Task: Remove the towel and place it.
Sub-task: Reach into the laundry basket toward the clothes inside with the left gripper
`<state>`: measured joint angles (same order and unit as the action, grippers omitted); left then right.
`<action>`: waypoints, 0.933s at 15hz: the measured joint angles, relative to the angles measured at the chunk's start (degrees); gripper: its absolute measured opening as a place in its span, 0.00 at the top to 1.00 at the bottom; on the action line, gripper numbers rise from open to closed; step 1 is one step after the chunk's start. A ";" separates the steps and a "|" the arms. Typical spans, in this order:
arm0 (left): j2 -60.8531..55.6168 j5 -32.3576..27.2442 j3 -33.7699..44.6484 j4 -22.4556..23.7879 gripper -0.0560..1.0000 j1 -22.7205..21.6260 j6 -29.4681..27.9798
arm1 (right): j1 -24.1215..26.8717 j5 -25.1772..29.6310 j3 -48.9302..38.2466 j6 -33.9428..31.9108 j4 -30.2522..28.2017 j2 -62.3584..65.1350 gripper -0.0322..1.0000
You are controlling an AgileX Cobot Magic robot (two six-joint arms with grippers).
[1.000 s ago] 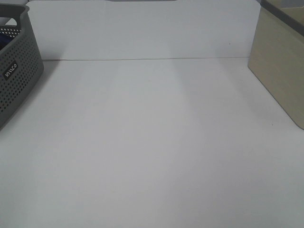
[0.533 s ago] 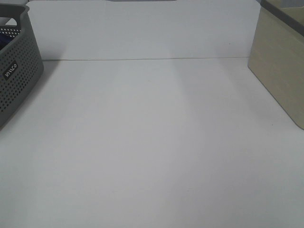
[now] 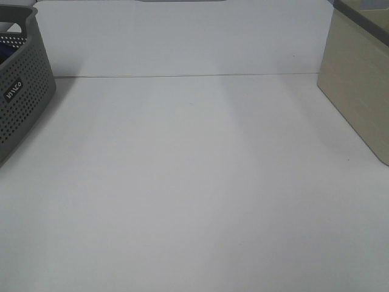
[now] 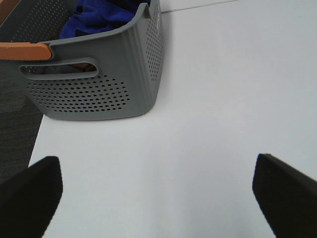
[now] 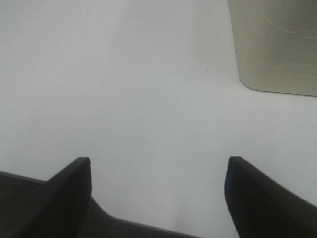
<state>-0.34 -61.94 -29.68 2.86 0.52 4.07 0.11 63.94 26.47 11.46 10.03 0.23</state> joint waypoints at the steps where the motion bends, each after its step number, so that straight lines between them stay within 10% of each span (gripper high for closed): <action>1: 0.00 0.00 0.00 0.00 0.01 0.00 0.00 | 0.00 0.00 0.00 0.00 0.00 0.00 0.26; 10: 0.06 -0.06 -0.29 0.00 0.01 0.00 0.40 | 0.00 0.00 0.00 0.00 0.00 0.00 0.26; 14: 11.52 -4.98 -12.03 0.17 0.01 0.00 15.93 | 0.00 0.00 0.00 0.00 0.00 0.00 0.26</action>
<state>11.17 -66.92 -41.71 3.04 0.52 20.00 0.11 63.94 26.47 11.46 10.03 0.23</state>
